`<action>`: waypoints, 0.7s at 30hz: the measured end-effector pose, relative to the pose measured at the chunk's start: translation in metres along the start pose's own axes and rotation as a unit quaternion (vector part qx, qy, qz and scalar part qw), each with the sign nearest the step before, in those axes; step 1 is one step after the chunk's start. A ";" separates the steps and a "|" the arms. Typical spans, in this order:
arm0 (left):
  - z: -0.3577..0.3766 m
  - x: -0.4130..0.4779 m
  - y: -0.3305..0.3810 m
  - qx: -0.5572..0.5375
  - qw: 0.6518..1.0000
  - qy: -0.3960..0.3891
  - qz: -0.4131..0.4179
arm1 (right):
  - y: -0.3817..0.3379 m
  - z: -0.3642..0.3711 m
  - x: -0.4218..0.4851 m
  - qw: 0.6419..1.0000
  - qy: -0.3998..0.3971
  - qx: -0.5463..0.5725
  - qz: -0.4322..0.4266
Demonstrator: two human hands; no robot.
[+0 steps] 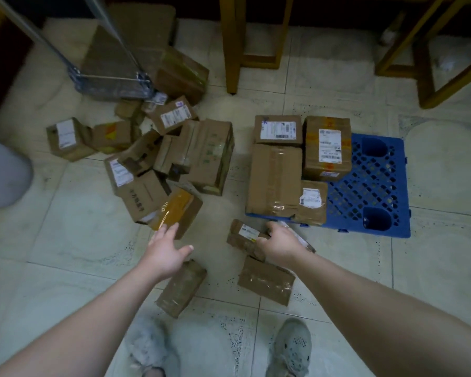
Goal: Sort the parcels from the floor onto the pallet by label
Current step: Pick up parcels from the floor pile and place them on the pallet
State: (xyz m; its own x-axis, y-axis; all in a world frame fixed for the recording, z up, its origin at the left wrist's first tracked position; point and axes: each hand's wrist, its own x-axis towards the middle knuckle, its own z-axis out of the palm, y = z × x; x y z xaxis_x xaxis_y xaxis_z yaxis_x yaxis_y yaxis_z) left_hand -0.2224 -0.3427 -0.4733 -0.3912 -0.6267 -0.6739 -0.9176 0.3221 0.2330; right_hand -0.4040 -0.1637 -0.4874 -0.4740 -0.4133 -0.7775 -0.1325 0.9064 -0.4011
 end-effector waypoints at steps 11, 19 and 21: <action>-0.107 0.096 -0.144 0.022 0.996 -0.076 0.040 | -0.148 0.107 0.030 0.997 0.017 0.023 0.072; -0.171 0.151 -0.160 0.025 0.993 -0.085 0.075 | -0.207 0.132 0.052 0.993 0.040 0.072 0.089; -0.171 0.163 -0.139 0.022 0.992 -0.086 0.084 | -0.209 0.118 0.061 0.991 0.054 0.085 0.089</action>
State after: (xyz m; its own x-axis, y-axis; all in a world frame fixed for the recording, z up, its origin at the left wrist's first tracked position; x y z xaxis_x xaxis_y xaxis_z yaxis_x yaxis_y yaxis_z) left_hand -0.1709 -0.6109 -0.4958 -0.5170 -0.4324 -0.7388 -0.8348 0.4455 0.3235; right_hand -0.3025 -0.3884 -0.5081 -0.5682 -0.2277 -0.7908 0.1060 0.9327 -0.3447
